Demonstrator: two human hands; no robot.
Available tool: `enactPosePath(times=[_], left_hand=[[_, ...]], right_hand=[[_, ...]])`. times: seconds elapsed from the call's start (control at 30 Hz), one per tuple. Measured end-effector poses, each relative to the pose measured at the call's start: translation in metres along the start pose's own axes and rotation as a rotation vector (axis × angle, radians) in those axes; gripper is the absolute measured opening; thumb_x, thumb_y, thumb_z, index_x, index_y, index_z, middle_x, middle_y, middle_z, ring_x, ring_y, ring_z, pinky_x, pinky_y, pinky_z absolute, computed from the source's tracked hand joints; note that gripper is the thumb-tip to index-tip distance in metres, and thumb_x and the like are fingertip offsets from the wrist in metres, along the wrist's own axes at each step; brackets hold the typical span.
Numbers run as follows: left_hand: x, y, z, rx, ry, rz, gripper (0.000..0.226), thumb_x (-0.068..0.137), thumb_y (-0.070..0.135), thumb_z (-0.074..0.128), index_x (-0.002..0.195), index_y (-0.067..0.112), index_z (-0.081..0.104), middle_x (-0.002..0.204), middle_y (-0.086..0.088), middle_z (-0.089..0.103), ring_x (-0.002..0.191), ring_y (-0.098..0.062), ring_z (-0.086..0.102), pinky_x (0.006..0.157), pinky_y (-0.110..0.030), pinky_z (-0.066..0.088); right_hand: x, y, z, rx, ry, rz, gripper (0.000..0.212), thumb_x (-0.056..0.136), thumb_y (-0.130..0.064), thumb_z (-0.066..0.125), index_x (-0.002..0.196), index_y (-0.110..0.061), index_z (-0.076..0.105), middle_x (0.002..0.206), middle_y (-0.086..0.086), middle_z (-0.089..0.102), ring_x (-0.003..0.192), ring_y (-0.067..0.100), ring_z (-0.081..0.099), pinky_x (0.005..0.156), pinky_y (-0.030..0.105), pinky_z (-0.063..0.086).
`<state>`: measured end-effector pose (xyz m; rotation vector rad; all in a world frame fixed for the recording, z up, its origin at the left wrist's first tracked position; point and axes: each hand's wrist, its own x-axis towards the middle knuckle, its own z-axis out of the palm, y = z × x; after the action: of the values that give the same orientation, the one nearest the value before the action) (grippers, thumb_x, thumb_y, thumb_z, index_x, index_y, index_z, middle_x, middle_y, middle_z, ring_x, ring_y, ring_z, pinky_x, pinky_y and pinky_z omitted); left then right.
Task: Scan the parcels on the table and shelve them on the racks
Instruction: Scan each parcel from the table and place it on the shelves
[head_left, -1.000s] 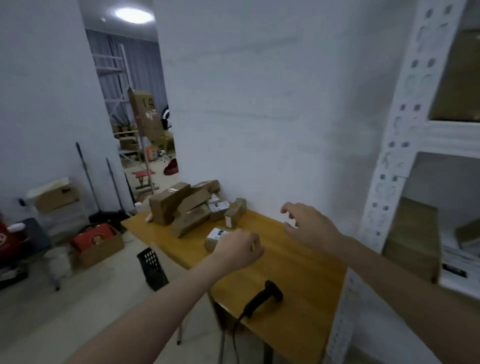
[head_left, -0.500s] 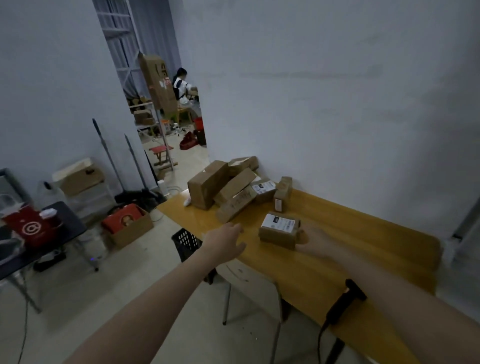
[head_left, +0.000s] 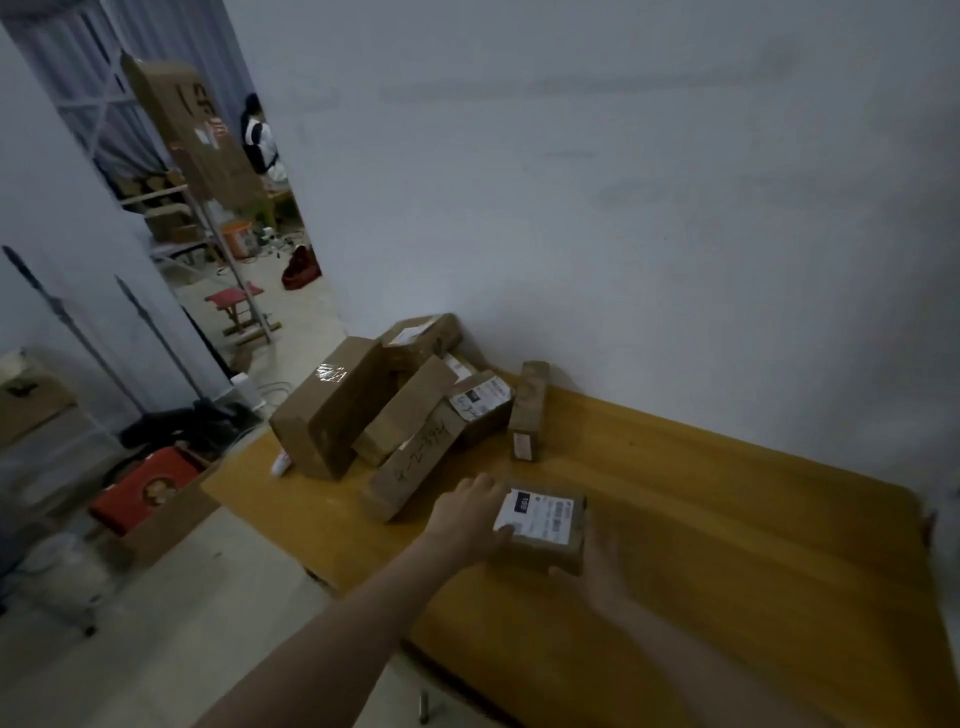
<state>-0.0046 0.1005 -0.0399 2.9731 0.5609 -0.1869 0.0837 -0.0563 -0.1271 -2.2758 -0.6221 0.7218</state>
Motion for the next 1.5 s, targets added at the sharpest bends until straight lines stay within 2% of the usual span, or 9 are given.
enactPosePath(times=[0.2,0.33,0.57,0.73,0.9,1.07,1.2,1.33,1.5], left_hand=[[0.088,0.000,0.048,0.061,-0.106,0.062,0.054,0.096,0.041,0.050,0.143,0.018,0.036,0.148,-0.006,0.036,0.134,-0.025,0.037,0.109,-0.041,0.035],[0.125,-0.003,0.079,0.067,-0.216,0.072,0.055,0.098,0.046,0.043,0.144,0.017,0.034,0.149,-0.006,0.036,0.134,-0.026,0.037,0.108,-0.041,0.034],[0.156,-0.007,0.099,0.070,-0.314,0.105,0.056,0.096,0.055,0.039,0.139,0.019,0.037,0.132,-0.007,0.050,0.117,-0.026,0.051,0.094,-0.039,0.044],[0.163,-0.016,0.101,-0.146,-0.423,0.084,0.052,0.094,0.056,0.045,0.130,0.019,0.042,0.109,0.001,0.059,0.090,-0.014,0.059,0.069,-0.027,0.051],[0.157,-0.031,0.112,-0.395,-0.536,0.064,0.077,0.095,0.055,0.045,0.153,0.019,0.009,0.139,-0.009,0.049,0.117,-0.022,0.057,0.089,-0.035,0.054],[0.141,-0.046,0.118,-0.523,-0.591,0.139,0.082,0.091,0.068,0.031,0.150,0.036,-0.016,0.153,-0.011,0.030,0.130,-0.028,0.045,0.104,-0.045,0.044],[0.135,-0.045,0.112,-0.824,-0.611,0.138,0.073,0.098,0.051,0.035,0.152,0.030,-0.009,0.150,-0.005,0.037,0.120,-0.012,0.048,0.098,-0.030,0.047],[0.141,-0.045,0.093,-1.002,-0.651,0.243,0.076,0.097,0.041,0.046,0.152,0.034,-0.006,0.146,0.005,0.039,0.124,-0.010,0.047,0.102,-0.037,0.048],[0.144,-0.032,0.062,-1.140,-0.636,0.294,0.081,0.093,0.018,0.059,0.145,0.047,0.005,0.129,0.013,0.043,0.108,-0.004,0.052,0.073,-0.020,0.055]], right_hand=[[0.051,0.033,0.037,0.330,0.126,0.190,0.102,0.088,-0.046,0.060,0.147,-0.024,-0.021,0.155,0.010,0.022,0.140,0.032,0.027,0.115,0.045,0.026],[0.066,0.038,0.054,0.592,0.172,0.551,0.095,0.087,-0.048,0.059,0.149,-0.005,0.002,0.152,0.014,0.027,0.135,0.033,0.036,0.108,0.044,0.037],[0.079,0.035,0.050,0.552,0.307,0.357,0.055,0.096,-0.031,0.051,0.144,-0.009,0.034,0.142,0.008,0.044,0.127,0.023,0.044,0.096,0.028,0.040],[0.090,0.031,0.034,0.521,0.410,0.282,0.054,0.096,-0.030,0.053,0.145,-0.018,0.034,0.146,0.004,0.041,0.129,0.022,0.043,0.101,0.038,0.044],[0.084,0.037,0.040,0.588,0.458,0.312,0.077,0.088,-0.037,0.063,0.150,-0.019,0.021,0.152,0.003,0.032,0.135,0.024,0.038,0.101,0.045,0.046],[0.074,0.035,0.063,0.810,0.335,0.340,0.078,0.087,-0.039,0.062,0.150,-0.035,0.017,0.142,-0.002,0.045,0.110,0.015,0.058,0.078,0.029,0.058],[0.073,0.025,0.063,0.937,0.355,0.314,0.070,0.092,-0.029,0.060,0.147,-0.039,0.019,0.134,-0.002,0.052,0.107,0.017,0.060,0.075,0.030,0.059],[0.062,0.011,0.045,0.969,0.445,0.238,0.071,0.087,-0.034,0.061,0.145,-0.042,0.020,0.129,-0.005,0.056,0.109,0.016,0.061,0.077,0.032,0.059],[0.041,-0.002,0.012,0.919,0.539,0.174,0.057,0.082,-0.044,0.061,0.127,-0.061,0.031,0.125,-0.008,0.061,0.111,0.016,0.062,0.089,0.042,0.055]])
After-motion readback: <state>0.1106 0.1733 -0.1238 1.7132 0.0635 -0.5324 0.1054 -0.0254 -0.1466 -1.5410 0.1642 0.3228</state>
